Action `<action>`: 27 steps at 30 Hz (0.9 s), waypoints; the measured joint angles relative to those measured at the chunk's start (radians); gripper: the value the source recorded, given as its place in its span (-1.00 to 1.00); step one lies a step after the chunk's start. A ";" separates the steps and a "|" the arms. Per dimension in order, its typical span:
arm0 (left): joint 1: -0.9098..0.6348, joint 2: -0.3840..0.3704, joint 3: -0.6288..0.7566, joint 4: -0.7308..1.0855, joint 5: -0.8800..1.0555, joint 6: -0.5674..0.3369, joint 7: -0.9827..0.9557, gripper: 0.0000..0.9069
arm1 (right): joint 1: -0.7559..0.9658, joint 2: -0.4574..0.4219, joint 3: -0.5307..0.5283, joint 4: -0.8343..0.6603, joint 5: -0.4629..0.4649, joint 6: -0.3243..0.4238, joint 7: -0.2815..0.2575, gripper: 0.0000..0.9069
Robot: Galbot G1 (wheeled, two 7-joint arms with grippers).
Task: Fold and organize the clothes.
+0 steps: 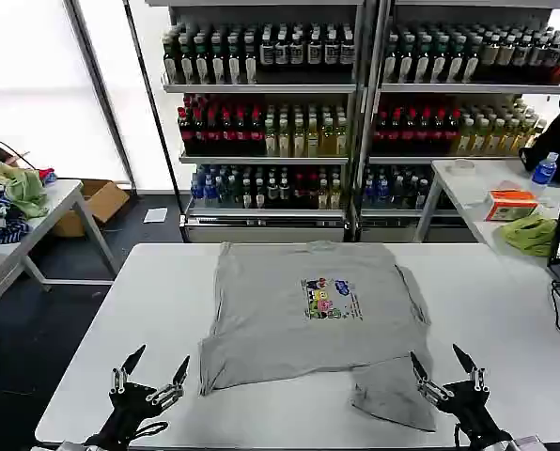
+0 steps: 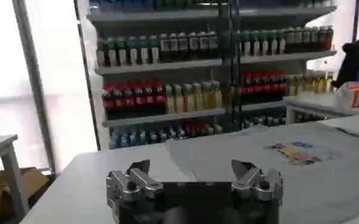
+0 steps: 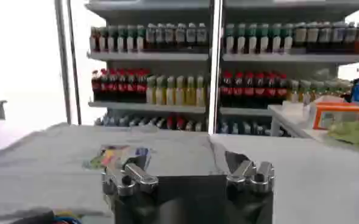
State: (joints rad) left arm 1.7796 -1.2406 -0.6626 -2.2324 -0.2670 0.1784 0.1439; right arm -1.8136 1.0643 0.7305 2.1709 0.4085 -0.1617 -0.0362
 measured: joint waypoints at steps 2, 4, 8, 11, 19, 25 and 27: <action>-0.007 0.021 0.018 -0.005 -0.019 0.038 -0.012 1.00 | -0.004 -0.004 -0.001 0.008 0.000 -0.040 0.011 1.00; -0.013 0.039 0.036 -0.005 -0.037 0.073 -0.023 1.00 | -0.009 -0.005 0.000 0.017 0.004 -0.078 0.024 1.00; -0.031 0.064 0.075 0.002 -0.074 0.132 -0.048 1.00 | -0.018 -0.007 -0.004 0.031 0.019 -0.151 0.052 1.00; -0.044 0.080 0.102 0.012 -0.095 0.164 -0.064 1.00 | -0.023 -0.007 -0.007 0.037 0.036 -0.202 0.073 1.00; -0.069 0.110 0.152 0.040 -0.142 0.223 -0.087 1.00 | -0.035 -0.006 -0.019 0.048 0.059 -0.282 0.099 1.00; -0.089 0.134 0.166 0.062 -0.173 0.245 -0.098 1.00 | -0.033 0.000 -0.035 0.048 0.061 -0.304 0.105 1.00; -0.094 0.135 0.172 0.068 -0.176 0.246 -0.101 1.00 | -0.033 0.000 -0.038 0.045 0.060 -0.306 0.104 1.00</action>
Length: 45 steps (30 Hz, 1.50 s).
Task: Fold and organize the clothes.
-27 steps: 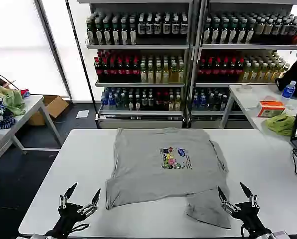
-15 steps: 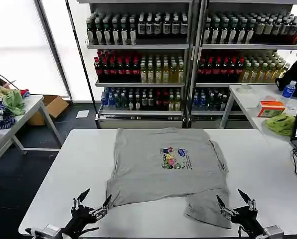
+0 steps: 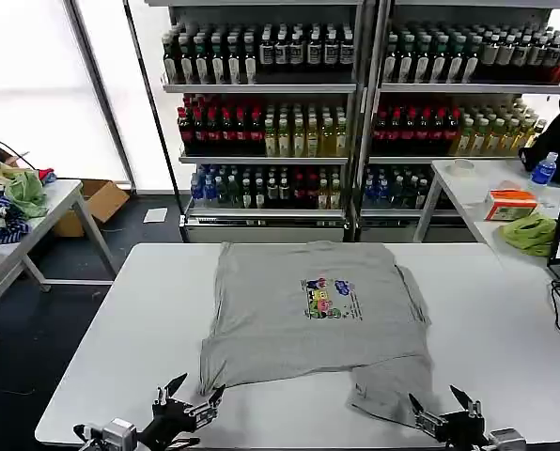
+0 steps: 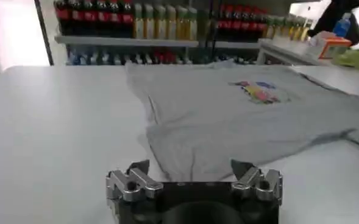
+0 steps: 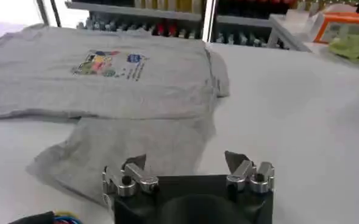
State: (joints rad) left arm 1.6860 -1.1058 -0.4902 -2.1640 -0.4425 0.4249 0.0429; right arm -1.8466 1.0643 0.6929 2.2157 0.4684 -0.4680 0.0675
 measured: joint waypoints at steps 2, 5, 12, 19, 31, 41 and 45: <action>-0.006 0.003 0.007 0.006 -0.001 0.000 -0.002 1.00 | 0.002 0.000 -0.002 -0.004 -0.001 -0.001 -0.003 1.00; -0.014 0.003 0.014 0.014 -0.005 -0.003 -0.005 1.00 | 0.002 0.001 -0.007 -0.005 -0.001 -0.006 -0.008 1.00; -0.038 -0.002 0.030 0.034 -0.014 -0.006 -0.011 1.00 | 0.003 0.006 -0.012 -0.016 -0.006 -0.008 -0.020 1.00; -0.072 -0.010 0.059 0.069 -0.011 -0.007 -0.014 -0.02 | 0.011 0.003 -0.017 -0.031 -0.003 -0.004 -0.038 -1.00; -0.089 -0.015 0.071 0.111 -0.010 -0.025 -0.012 -0.91 | 0.028 0.001 -0.044 -0.056 -0.001 0.003 -0.054 -1.00; -0.096 -0.026 0.081 0.126 -0.011 -0.032 -0.021 -0.98 | 0.027 -0.009 -0.048 -0.064 0.010 0.019 -0.061 -1.00; -0.093 -0.035 0.076 0.127 -0.011 -0.037 -0.025 -0.98 | 0.020 -0.018 -0.046 -0.058 0.027 0.023 -0.063 -1.00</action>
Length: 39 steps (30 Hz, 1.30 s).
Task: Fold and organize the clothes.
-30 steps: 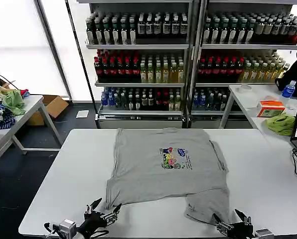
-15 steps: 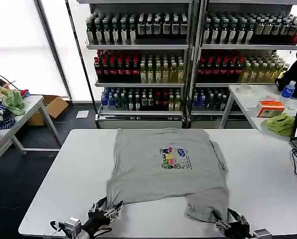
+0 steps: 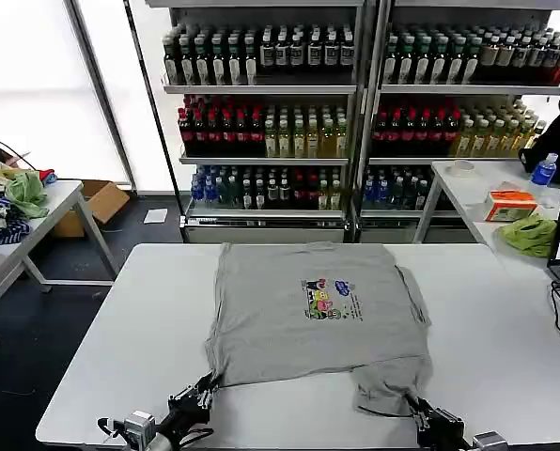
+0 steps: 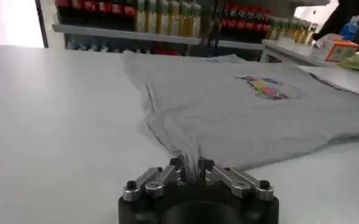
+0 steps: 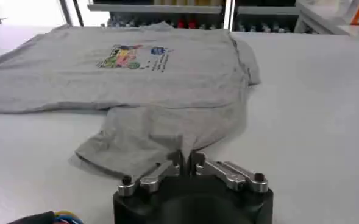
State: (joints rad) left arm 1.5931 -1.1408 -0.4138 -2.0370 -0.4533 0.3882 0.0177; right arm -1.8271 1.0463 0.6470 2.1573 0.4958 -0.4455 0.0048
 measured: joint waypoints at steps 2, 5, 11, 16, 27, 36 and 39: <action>0.003 -0.005 -0.003 -0.002 0.002 -0.001 -0.001 -0.98 | -0.006 -0.006 0.003 0.006 0.012 -0.001 0.000 -1.00; 0.010 -0.018 -0.011 -0.009 0.008 0.000 -0.009 -0.98 | -0.022 -0.016 0.008 0.020 0.032 -0.009 -0.002 -1.00; 0.036 -0.032 -0.037 -0.042 0.017 0.020 -0.026 -0.98 | -0.079 -0.033 0.009 0.070 0.066 -0.029 -0.013 -1.00; 0.065 -0.044 -0.060 -0.082 0.024 0.038 -0.040 -0.98 | -0.117 -0.032 0.000 0.112 0.082 -0.034 -0.025 -1.00; 0.108 -0.040 -0.122 -0.172 0.027 0.087 -0.048 -1.00 | -0.127 -0.015 -0.003 0.145 0.113 0.021 -0.015 -1.00; 0.080 -0.015 -0.142 -0.182 0.005 0.125 -0.031 -0.98 | -0.033 0.011 0.001 0.132 0.169 0.120 0.033 -1.00; 0.058 -0.008 -0.138 -0.175 -0.001 0.130 -0.032 -0.98 | 0.011 0.023 -0.006 0.120 0.179 0.149 0.044 -1.00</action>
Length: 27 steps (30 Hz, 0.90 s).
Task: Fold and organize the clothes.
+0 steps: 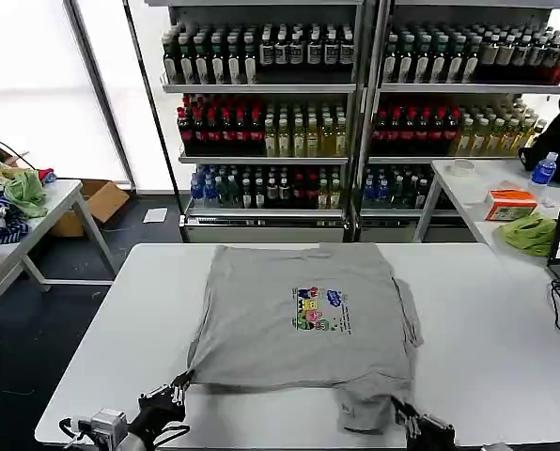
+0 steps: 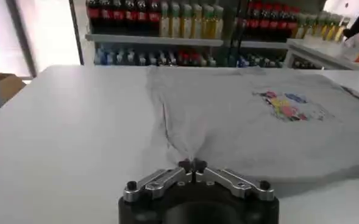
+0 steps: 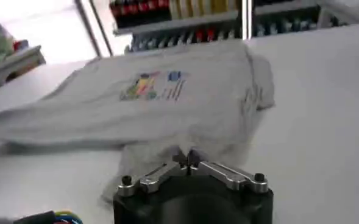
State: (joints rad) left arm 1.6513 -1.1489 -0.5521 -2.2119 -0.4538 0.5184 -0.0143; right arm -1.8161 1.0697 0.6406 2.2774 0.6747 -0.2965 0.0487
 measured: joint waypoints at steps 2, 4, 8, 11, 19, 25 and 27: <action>-0.019 0.007 0.005 0.006 -0.006 0.004 -0.001 -0.98 | 0.030 0.007 -0.005 -0.010 0.006 0.014 0.007 -1.00; -0.041 0.016 0.012 0.014 -0.014 0.009 -0.002 -0.98 | 0.064 0.013 -0.011 -0.022 0.009 0.023 0.011 -1.00; -0.091 0.037 0.028 0.033 -0.035 0.012 -0.003 -0.98 | 0.133 0.021 -0.024 -0.051 0.012 0.036 0.016 -1.00; -0.136 0.053 0.041 0.053 -0.059 0.015 -0.004 -0.98 | 0.187 0.029 -0.035 -0.077 0.011 0.039 0.019 -1.00; -0.282 0.086 0.091 0.132 -0.109 0.020 0.000 -0.98 | 0.337 0.039 -0.080 -0.164 -0.011 0.040 0.026 -1.00; -0.393 0.091 0.139 0.209 -0.123 0.021 -0.001 -0.98 | 0.451 0.044 -0.130 -0.264 -0.054 0.040 0.016 -1.00; -0.430 0.090 0.154 0.240 -0.124 0.021 -0.002 -0.98 | 0.490 0.049 -0.151 -0.303 -0.072 0.040 0.013 -1.00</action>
State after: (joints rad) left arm 1.2209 -1.0588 -0.3981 -1.9717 -0.5775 0.5393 -0.0165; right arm -1.3257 1.1184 0.4897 1.9741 0.6030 -0.2563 0.0619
